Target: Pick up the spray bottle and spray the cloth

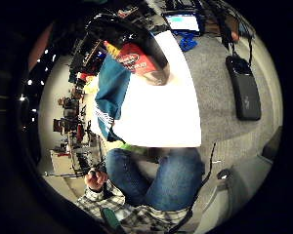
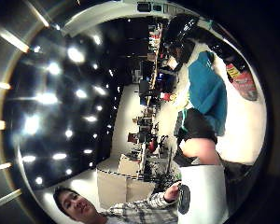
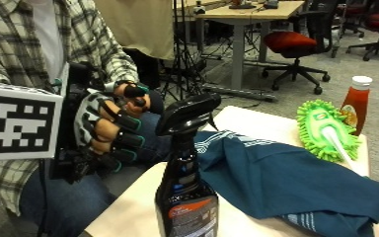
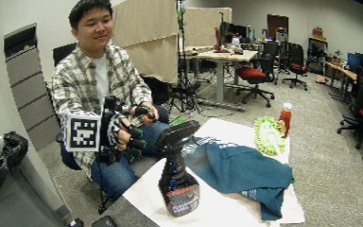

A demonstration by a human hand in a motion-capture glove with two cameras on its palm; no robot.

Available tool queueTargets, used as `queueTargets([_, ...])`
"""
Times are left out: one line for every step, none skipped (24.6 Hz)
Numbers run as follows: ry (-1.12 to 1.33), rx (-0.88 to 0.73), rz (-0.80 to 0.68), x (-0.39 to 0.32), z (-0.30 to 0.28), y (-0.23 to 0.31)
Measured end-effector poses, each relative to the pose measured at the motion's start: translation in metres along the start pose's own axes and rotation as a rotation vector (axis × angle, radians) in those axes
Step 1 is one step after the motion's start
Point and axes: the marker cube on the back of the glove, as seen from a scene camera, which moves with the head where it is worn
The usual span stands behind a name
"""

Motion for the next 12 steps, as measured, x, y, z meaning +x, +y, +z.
queueTargets([-0.006,0.002,0.000,0.005,-0.001,-0.007])
queueTargets([-0.013,0.004,0.000,0.010,-0.001,-0.014])
queueTargets([-0.022,0.009,-0.001,0.016,-0.001,-0.021])
queueTargets([-0.032,0.014,-0.003,0.022,-0.001,-0.028])
queueTargets([-0.043,0.020,-0.007,0.028,-0.001,-0.035])
queueTargets([-0.055,0.025,-0.011,0.034,-0.001,-0.041])
queueTargets([-0.067,0.028,-0.014,0.038,-0.001,-0.048])
queueTargets([-0.074,0.030,-0.017,0.043,-0.001,-0.054])
queueTargets([-0.077,0.033,-0.021,0.046,-0.001,-0.060])
queueTargets([-0.076,0.035,-0.027,0.048,-0.002,-0.067])
queueTargets([-0.073,0.035,-0.038,0.050,-0.002,-0.074])
queueTargets([-0.074,0.028,-0.053,0.050,-0.002,-0.081])
